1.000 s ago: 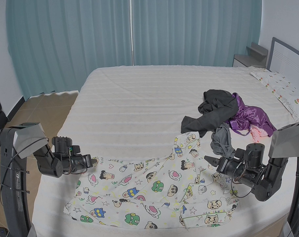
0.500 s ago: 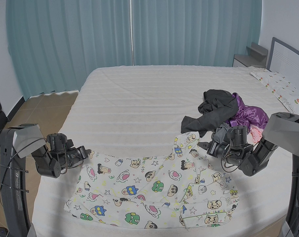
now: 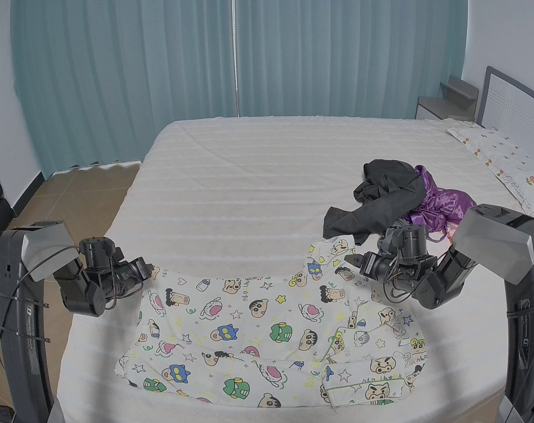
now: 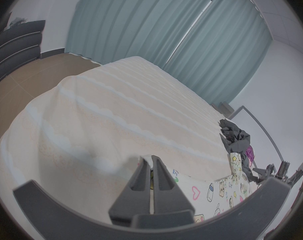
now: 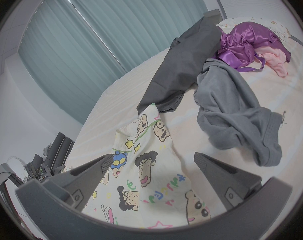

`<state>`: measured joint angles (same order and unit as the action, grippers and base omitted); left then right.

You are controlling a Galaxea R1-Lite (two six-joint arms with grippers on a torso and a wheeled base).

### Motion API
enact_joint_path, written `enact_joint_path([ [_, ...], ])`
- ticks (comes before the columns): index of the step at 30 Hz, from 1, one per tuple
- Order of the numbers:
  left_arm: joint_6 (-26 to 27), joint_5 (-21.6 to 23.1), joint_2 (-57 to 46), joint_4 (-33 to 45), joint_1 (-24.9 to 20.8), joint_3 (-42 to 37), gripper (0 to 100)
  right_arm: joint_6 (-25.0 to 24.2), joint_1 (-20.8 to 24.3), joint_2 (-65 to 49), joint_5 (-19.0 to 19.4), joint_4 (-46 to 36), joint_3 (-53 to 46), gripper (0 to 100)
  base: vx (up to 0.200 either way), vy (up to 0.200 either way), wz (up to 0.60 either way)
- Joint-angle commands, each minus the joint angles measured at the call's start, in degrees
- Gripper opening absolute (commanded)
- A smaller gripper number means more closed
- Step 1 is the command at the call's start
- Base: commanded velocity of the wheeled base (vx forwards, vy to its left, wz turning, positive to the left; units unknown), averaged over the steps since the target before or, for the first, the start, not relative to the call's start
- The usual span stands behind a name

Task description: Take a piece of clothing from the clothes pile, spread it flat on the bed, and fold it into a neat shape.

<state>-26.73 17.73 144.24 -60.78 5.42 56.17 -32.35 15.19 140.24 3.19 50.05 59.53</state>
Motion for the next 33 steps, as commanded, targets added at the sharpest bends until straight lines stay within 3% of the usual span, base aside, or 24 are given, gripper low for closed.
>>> enact_joint_path([
  [1, -1.04, -0.76, 0.25, -0.92, 0.11, 0.87, 0, 0.27, 0.37, 2.14, 0.23, -0.13, 1.38, 100, 0.000, 0.000, 0.00],
  [8, -1.48, -0.94, 1.04, -1.80, 0.11, 1.04, 0, 2.56, 1.07, 3.02, 0.32, -0.22, 1.47, 100, 0.000, 0.000, 0.00],
  [15, -1.57, -0.94, 1.04, -1.80, 0.11, 1.04, 0, 4.14, 1.16, 2.93, 2.78, -2.77, 1.38, 100, 0.000, 0.000, 0.00],
  [16, -1.57, -0.94, 1.04, -1.80, 0.11, 0.95, 0, 4.23, 1.07, 2.93, 2.96, -2.86, 1.47, 0, 0.000, 0.000, 0.00],
  [25, -1.65, -0.85, 0.69, -1.71, 0.11, 0.43, 0, 4.14, 0.54, 2.93, 5.07, 0.39, 0.41, 0, 0.000, 0.000, 0.00],
  [30, -1.65, -0.85, -0.27, -1.71, 0.11, 0.16, 0, 3.88, -1.48, 3.02, 9.99, 8.74, -4.42, 0, 0.000, 0.000, 0.00],
  [33, -1.65, -0.85, -1.07, -1.80, 0.20, 0.08, 0, 3.88, -2.09, 3.20, 10.69, 12.70, -6.35, 0, 0.000, 0.000, 0.00],
])
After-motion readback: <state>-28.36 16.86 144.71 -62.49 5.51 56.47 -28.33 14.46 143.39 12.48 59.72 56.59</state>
